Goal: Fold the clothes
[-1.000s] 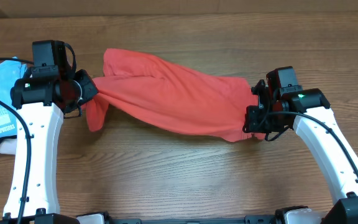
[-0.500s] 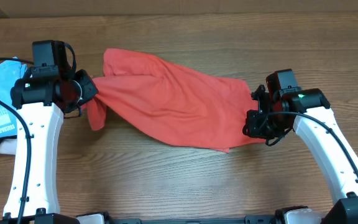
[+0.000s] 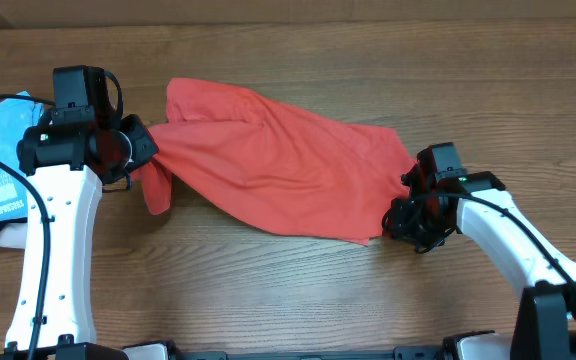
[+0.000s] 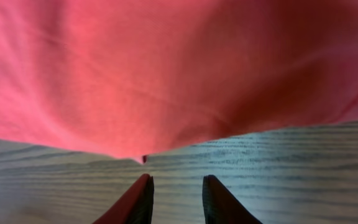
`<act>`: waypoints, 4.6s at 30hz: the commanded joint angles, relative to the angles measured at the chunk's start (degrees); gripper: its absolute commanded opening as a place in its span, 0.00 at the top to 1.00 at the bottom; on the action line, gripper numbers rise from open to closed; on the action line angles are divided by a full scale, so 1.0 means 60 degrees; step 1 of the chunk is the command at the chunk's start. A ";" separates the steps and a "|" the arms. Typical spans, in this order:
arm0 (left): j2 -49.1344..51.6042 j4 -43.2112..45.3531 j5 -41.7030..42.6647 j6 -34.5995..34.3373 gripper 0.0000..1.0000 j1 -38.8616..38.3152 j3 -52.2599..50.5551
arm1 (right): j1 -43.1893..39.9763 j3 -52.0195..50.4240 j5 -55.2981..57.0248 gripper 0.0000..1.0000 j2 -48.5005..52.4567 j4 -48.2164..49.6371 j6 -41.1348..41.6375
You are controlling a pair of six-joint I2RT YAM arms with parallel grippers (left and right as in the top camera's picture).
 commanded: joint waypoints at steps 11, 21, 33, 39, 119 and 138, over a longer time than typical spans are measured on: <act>-0.0117 -0.0098 -0.0131 0.0182 0.91 0.0004 0.0168 | -0.0069 -0.0109 0.0036 0.96 0.1912 0.1887 0.0138; -0.0117 -0.0087 -0.0135 0.0178 0.91 0.0004 0.0168 | -0.0069 0.2965 0.1388 0.96 0.1071 0.1428 -0.0302; -0.0117 -0.0084 -0.0135 0.0182 0.91 0.0004 0.0168 | 0.0011 0.1934 -0.0011 0.61 0.1290 -0.0546 -0.0397; -0.0117 -0.0073 -0.0131 0.0178 0.90 0.0004 0.0164 | 0.0554 0.0885 -0.0004 0.61 0.1290 0.0124 -0.0951; -0.0918 0.0856 0.0761 0.1479 0.96 0.0033 0.3861 | -0.1894 1.3220 0.3428 0.96 0.0805 -0.5111 -0.0597; 0.1945 -0.2335 0.2572 0.2178 0.96 0.0565 0.8994 | -0.2455 1.4684 0.3967 0.96 0.2371 -0.5472 -0.0135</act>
